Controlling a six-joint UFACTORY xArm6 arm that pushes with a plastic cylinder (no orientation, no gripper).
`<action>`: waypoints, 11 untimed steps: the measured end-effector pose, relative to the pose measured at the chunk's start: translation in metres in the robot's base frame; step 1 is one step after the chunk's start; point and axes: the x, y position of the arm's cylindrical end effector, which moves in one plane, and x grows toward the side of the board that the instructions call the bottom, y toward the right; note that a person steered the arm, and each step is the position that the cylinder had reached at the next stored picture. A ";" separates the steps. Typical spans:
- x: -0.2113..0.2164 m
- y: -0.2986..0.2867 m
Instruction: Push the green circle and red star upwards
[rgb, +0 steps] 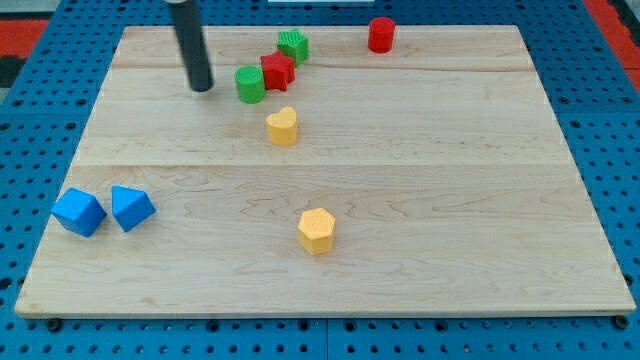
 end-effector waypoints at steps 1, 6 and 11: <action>0.004 0.012; -0.010 0.093; -0.057 0.127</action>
